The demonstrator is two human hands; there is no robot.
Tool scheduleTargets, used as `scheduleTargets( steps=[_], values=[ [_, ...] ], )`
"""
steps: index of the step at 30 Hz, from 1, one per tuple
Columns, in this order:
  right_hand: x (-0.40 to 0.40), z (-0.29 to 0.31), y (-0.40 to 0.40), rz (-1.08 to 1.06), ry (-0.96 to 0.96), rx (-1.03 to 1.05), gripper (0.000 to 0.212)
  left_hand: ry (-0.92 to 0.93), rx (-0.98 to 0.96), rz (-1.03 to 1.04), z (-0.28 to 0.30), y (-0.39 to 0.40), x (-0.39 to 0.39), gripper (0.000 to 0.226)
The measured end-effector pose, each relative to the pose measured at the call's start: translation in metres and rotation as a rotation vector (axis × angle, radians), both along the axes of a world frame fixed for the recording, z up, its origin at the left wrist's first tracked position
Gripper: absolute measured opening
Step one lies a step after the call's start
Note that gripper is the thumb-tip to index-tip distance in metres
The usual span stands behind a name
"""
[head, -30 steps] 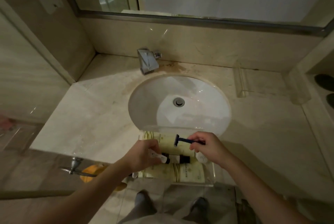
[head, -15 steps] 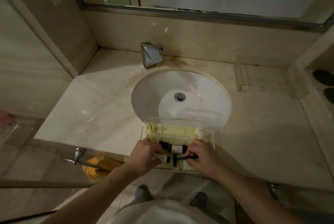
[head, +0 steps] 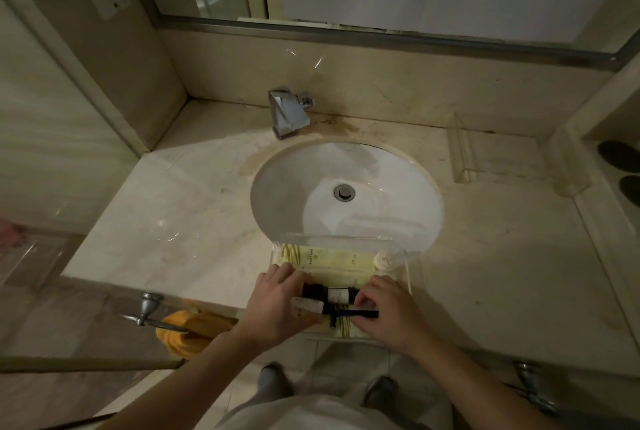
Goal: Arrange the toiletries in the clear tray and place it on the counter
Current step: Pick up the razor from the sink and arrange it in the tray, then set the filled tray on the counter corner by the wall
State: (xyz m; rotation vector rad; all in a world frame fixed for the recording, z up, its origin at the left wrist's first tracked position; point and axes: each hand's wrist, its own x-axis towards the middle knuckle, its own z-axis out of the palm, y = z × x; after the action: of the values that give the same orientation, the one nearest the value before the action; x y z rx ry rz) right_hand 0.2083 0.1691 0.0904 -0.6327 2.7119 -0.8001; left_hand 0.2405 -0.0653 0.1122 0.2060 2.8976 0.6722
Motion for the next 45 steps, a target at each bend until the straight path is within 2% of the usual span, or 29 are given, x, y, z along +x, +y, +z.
scheduleTargets(
  steps=[2, 4, 7, 10, 12, 16, 19, 24, 30, 36, 45],
  values=[
    [-0.002, 0.004, 0.000, -0.041, -0.009, -0.048, 0.015, 0.070, 0.087, 0.196, 0.008, -0.003, -0.003, 0.037],
    [-0.007, 0.007, 0.001, -0.114, 0.000, -0.095, 0.014, 0.061, 0.145, 0.409, 0.012, -0.010, -0.011, 0.027],
    [-0.016, 0.010, 0.003, -0.321, 0.009, -0.128, 0.016, -0.081, 0.138, 0.594, 0.012, -0.022, -0.022, 0.027],
    [-0.021, 0.012, 0.008, -0.542, 0.036, -0.100, 0.014, -0.274, 0.151, 0.656, 0.009, -0.027, -0.024, 0.022],
    [-0.026, 0.010, 0.014, -0.644, 0.003, -0.070, 0.015, -0.366, 0.176, 0.664, 0.008, -0.027, -0.023, 0.017],
    [-0.029, 0.003, 0.025, -0.711, -0.164, 0.015, 0.014, -0.410, 0.202, 0.683, 0.007, -0.025, -0.021, 0.027],
    [-0.027, -0.003, 0.027, -0.688, -0.207, 0.045, 0.028, -0.413, 0.207, 0.685, 0.008, -0.024, -0.022, 0.029],
    [-0.030, 0.003, 0.035, -0.713, -0.199, 0.079, 0.036, -0.417, 0.240, 0.681, 0.014, -0.015, -0.027, 0.028],
    [-0.039, 0.004, 0.068, -0.788, -0.203, 0.059, 0.037, -0.411, 0.230, 0.612, 0.024, 0.017, -0.048, 0.030],
    [-0.051, 0.012, 0.116, -0.862, -0.178, 0.010, 0.036, -0.441, 0.325, 0.593, 0.029, 0.065, -0.076, 0.025],
    [-0.092, 0.017, 0.205, -0.987, -0.103, 0.004, 0.036, -0.410, 0.322, 0.548, 0.026, 0.159, -0.136, 0.028]
  ],
)
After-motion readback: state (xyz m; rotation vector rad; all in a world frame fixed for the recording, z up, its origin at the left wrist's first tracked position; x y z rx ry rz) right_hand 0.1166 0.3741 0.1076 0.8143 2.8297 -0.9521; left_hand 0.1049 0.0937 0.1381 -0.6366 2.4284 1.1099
